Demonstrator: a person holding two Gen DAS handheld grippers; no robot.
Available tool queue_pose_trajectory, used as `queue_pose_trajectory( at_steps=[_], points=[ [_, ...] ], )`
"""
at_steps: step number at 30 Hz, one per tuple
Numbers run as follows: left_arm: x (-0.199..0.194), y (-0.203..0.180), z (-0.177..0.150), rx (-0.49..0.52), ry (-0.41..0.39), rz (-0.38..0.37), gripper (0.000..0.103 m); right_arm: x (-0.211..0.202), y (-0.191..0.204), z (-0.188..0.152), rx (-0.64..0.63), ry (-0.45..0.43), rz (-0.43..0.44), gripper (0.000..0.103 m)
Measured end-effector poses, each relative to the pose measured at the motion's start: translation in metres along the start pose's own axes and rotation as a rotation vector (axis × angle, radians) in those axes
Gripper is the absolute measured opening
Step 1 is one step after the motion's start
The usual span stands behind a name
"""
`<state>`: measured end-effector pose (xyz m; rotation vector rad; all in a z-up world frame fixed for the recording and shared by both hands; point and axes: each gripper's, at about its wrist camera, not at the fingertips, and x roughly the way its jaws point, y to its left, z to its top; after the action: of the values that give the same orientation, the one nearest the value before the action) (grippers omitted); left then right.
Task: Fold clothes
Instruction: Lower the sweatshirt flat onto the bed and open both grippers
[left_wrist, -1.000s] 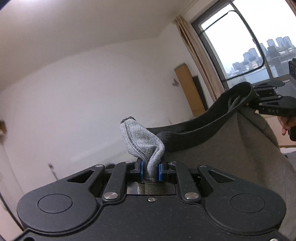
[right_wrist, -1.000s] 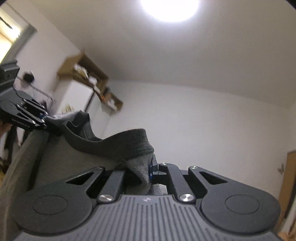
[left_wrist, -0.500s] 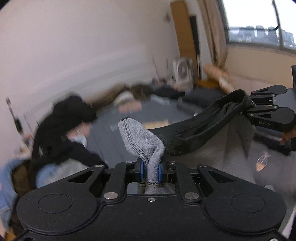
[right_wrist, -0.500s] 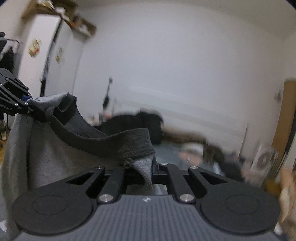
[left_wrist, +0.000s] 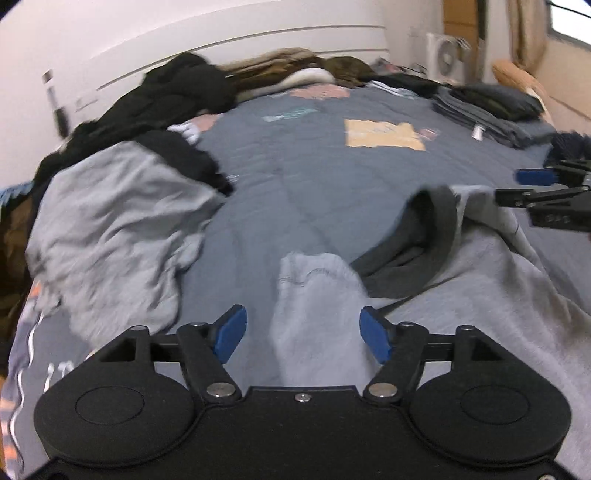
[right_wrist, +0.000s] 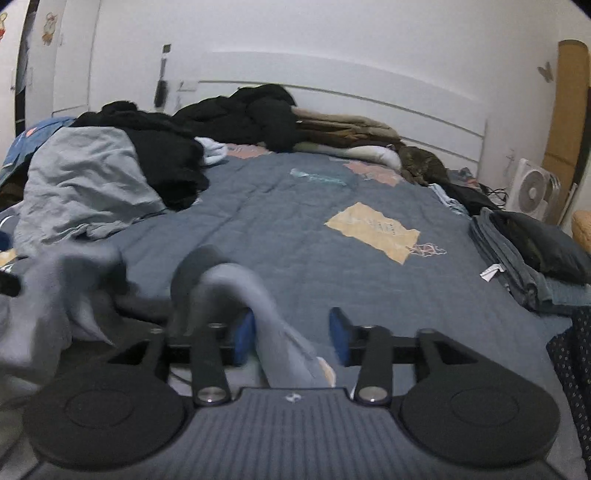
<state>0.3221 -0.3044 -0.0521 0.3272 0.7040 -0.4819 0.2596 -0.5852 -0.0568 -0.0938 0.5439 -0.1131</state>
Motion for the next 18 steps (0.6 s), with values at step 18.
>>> queue_pose_trajectory(
  at_steps=[18],
  points=[
    [-0.174,-0.097,-0.178,0.091,0.031,0.002,0.068,-0.174,0.02,-0.087,0.282,0.006,0.235,0.083]
  ],
)
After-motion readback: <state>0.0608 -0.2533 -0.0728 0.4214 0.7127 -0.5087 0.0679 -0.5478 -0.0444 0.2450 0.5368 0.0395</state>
